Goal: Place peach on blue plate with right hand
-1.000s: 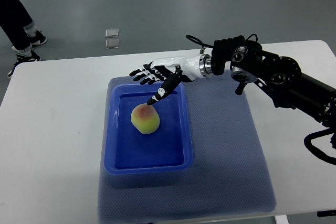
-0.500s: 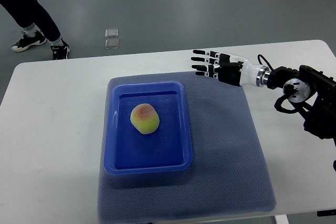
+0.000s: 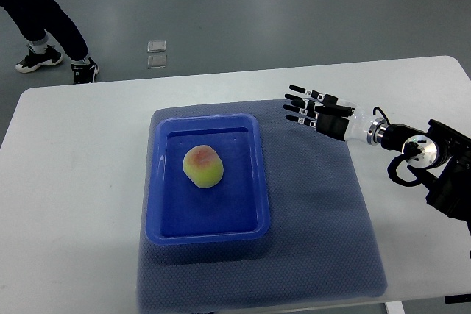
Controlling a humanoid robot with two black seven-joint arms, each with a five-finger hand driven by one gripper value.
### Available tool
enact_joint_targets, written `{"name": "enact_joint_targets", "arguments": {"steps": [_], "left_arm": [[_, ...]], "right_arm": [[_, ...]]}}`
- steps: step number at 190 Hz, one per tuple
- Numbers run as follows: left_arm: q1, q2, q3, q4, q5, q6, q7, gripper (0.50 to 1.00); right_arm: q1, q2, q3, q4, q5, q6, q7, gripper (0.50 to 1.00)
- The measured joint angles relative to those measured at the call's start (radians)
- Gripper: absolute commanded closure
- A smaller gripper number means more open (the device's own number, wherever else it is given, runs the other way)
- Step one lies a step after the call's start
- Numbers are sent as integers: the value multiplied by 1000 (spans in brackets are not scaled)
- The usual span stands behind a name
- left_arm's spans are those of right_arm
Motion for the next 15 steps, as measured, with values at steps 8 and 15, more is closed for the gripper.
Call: {"name": "enact_joint_targets", "arguments": {"steps": [8, 15], "left_arm": [[0, 0, 0, 0, 0, 0, 0, 500], [0, 0, 0, 1, 0, 0, 0, 500]], "right_arm": [[-1, 1, 1, 0, 1, 1, 0, 570], [-2, 1, 1, 0, 1, 2, 0, 570]]}}
